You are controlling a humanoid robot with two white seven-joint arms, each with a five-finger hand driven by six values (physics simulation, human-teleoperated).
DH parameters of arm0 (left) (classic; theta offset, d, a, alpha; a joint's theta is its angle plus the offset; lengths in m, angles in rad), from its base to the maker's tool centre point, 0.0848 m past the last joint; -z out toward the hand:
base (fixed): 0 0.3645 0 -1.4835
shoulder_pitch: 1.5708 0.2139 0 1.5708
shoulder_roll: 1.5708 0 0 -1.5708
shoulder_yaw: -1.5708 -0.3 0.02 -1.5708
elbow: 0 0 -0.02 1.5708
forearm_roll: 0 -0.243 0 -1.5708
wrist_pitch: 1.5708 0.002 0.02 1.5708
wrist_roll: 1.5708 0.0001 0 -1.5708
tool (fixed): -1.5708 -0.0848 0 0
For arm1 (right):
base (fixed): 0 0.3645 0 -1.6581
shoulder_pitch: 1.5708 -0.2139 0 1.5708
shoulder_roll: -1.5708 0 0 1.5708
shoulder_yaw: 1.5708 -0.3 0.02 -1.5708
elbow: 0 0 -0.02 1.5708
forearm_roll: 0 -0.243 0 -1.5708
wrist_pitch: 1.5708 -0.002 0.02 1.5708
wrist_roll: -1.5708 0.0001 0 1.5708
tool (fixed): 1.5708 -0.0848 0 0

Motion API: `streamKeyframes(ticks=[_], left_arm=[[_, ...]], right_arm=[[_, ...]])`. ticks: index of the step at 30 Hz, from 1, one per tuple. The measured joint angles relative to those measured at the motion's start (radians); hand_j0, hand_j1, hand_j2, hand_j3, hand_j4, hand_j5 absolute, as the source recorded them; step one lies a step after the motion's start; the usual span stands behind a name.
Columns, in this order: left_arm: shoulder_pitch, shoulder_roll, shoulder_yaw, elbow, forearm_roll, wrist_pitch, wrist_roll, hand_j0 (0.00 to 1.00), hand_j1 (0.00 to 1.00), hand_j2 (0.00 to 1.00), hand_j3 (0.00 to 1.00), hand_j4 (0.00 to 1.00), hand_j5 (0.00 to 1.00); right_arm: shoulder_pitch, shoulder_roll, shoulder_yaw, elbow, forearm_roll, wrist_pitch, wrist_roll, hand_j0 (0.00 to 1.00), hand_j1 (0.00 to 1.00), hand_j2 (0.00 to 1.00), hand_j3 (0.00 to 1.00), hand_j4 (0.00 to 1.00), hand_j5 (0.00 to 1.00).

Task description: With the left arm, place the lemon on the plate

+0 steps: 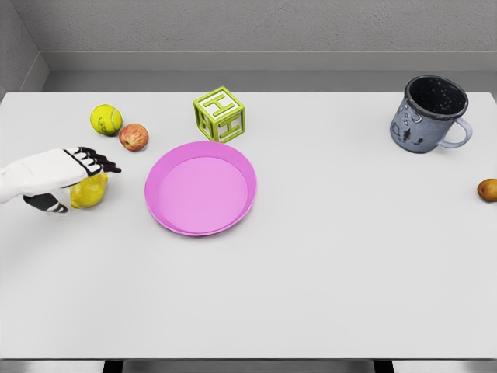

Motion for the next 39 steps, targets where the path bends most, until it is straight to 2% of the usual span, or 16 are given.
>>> streamKeyframes(ticks=[2, 7, 20, 24, 27, 29, 32, 35, 39], left_arm=[[-0.054, 0.001, -0.045, 0.002, -0.015, 0.001, -0.001, 1.00, 1.00, 1.00, 1.00, 1.00, 1.00], [-0.054, 0.001, -0.110, 0.004, -0.045, 0.000, -0.003, 1.00, 1.00, 1.00, 1.00, 1.00, 1.00], [-0.081, 0.000, -0.129, 0.050, -0.066, 0.031, -0.004, 1.00, 1.00, 1.00, 1.00, 1.00, 1.00], [-0.133, 0.005, -0.145, 0.067, -0.067, 0.032, -0.004, 1.00, 1.00, 1.00, 1.00, 1.00, 1.00], [-0.270, 0.008, -0.253, 0.109, -0.064, 0.034, -0.003, 1.00, 1.00, 1.00, 1.00, 1.00, 1.00], [-0.276, 0.011, -0.312, 0.141, -0.064, 0.031, -0.002, 1.00, 1.00, 1.00, 1.00, 1.00, 1.00], [-0.285, 0.035, -0.362, 0.162, -0.060, 0.025, 0.000, 1.00, 1.00, 1.00, 1.00, 1.00, 1.00], [-0.292, 0.061, -0.382, 0.167, -0.058, 0.020, 0.000, 1.00, 1.00, 1.00, 1.00, 1.00, 1.00], [-0.331, 0.075, -0.390, 0.183, -0.056, 0.025, 0.001, 1.00, 1.00, 1.00, 1.00, 1.00, 1.00]], right_arm=[[0.000, 0.000, 0.000, 0.000, 0.000, 0.000, 0.000, 1.00, 1.00, 1.00, 1.00, 1.00, 1.00], [0.000, 0.000, 0.000, 0.000, 0.000, 0.000, 0.000, 1.00, 1.00, 1.00, 1.00, 1.00, 1.00], [0.000, 0.000, 0.000, 0.000, 0.000, 0.000, 0.000, 1.00, 1.00, 1.00, 1.00, 1.00, 1.00], [0.000, 0.000, 0.000, 0.000, 0.000, 0.000, 0.000, 1.00, 1.00, 1.00, 1.00, 1.00, 1.00], [0.000, 0.000, 0.000, 0.000, 0.000, 0.000, 0.000, 1.00, 1.00, 1.00, 1.00, 1.00, 1.00], [0.000, 0.000, 0.000, 0.000, 0.000, 0.000, 0.000, 1.00, 1.00, 1.00, 1.00, 1.00, 1.00], [0.000, 0.000, 0.000, 0.000, 0.000, 0.000, 0.000, 1.00, 1.00, 1.00, 1.00, 1.00, 1.00], [0.000, 0.000, 0.000, 0.000, 0.000, 0.000, 0.000, 1.00, 1.00, 1.00, 1.00, 1.00, 1.00], [0.000, 0.000, 0.000, 0.000, 0.000, 0.000, 0.000, 1.00, 1.00, 1.00, 1.00, 1.00, 1.00]])
